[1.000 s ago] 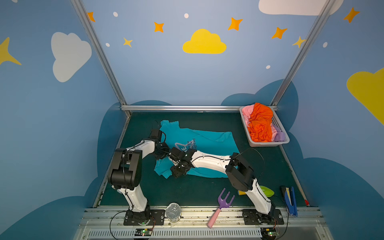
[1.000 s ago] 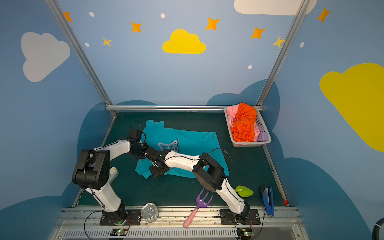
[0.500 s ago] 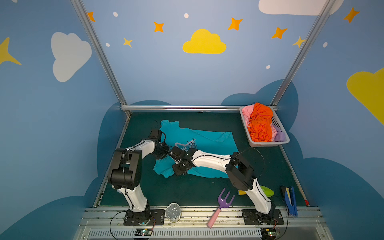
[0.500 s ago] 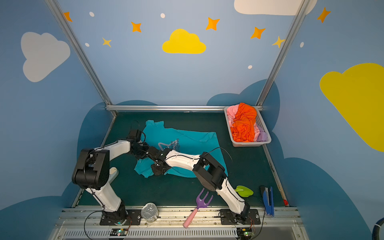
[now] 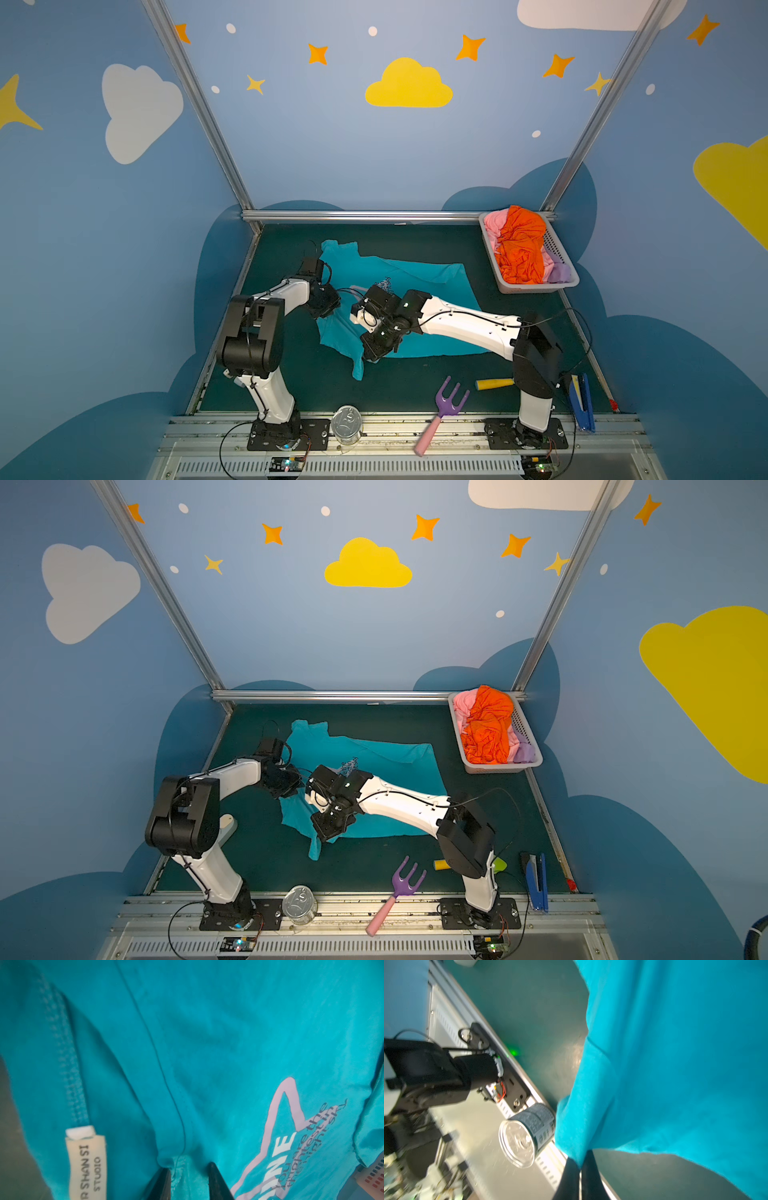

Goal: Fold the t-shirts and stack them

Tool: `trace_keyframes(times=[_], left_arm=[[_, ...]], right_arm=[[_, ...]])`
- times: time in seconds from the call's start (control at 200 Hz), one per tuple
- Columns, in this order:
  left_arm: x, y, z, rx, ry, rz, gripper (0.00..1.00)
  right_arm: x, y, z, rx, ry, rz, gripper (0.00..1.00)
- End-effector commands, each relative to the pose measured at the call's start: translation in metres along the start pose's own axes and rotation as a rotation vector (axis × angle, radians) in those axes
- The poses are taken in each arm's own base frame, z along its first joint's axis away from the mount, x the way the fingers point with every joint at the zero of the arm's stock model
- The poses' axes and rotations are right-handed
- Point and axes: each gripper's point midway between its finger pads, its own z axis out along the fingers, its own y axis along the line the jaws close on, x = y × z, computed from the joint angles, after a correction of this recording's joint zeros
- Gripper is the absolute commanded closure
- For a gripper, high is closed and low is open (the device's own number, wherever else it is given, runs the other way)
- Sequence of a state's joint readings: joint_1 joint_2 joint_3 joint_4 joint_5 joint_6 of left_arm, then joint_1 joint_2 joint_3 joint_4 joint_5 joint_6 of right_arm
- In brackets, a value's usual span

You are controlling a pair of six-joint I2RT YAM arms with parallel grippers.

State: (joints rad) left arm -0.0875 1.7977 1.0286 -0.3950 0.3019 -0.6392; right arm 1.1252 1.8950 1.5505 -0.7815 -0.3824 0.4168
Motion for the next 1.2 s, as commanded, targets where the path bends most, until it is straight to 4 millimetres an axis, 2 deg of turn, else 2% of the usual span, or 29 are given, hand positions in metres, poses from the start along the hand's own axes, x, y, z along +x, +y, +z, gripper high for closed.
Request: trace_keyframes(times=[0.0,0.11,0.215,0.345,0.431,0.586,0.696,0.816,0.936,1.066,1.197], left_arm=[[0.037,0.048,0.039,-0.157,0.133,-0.015,0.69],[0.035,0.046,0.038,-0.16,0.134,-0.006,0.68],[0.03,0.043,0.035,-0.169,0.13,0.009,0.67],[0.026,0.043,0.029,-0.188,0.111,0.006,0.67],[0.028,0.043,0.022,-0.197,0.101,0.013,0.67],[0.028,0.055,0.004,-0.316,0.036,0.042,0.67],[0.033,0.055,-0.012,-0.358,0.0,0.059,0.65],[0.036,0.046,-0.038,-0.359,-0.07,0.101,0.64],[0.035,0.044,-0.055,-0.337,-0.113,0.098,0.63],[0.04,0.039,-0.047,-0.297,-0.083,0.092,0.63],[0.048,0.045,-0.03,-0.301,-0.038,0.07,0.66]], right_arm=[[0.034,0.019,0.006,-0.116,0.161,-0.011,1.0],[0.046,0.034,0.014,-0.207,0.239,-0.029,1.0],[0.047,0.039,0.014,-0.249,0.249,-0.023,0.83],[0.032,0.035,0.001,-0.265,0.183,-0.003,0.64],[0.026,0.023,-0.007,-0.21,0.135,0.008,0.6],[0.027,-0.021,-0.011,0.046,0.097,0.034,0.63],[0.026,-0.028,-0.007,0.09,0.079,0.044,0.65],[0.029,-0.016,0.006,0.153,0.067,-0.05,0.66],[0.035,0.0,0.033,0.187,0.09,-0.17,0.66],[0.028,0.007,0.06,0.232,0.083,-0.261,0.65],[0.017,0.01,0.08,0.256,0.068,-0.306,0.58]])
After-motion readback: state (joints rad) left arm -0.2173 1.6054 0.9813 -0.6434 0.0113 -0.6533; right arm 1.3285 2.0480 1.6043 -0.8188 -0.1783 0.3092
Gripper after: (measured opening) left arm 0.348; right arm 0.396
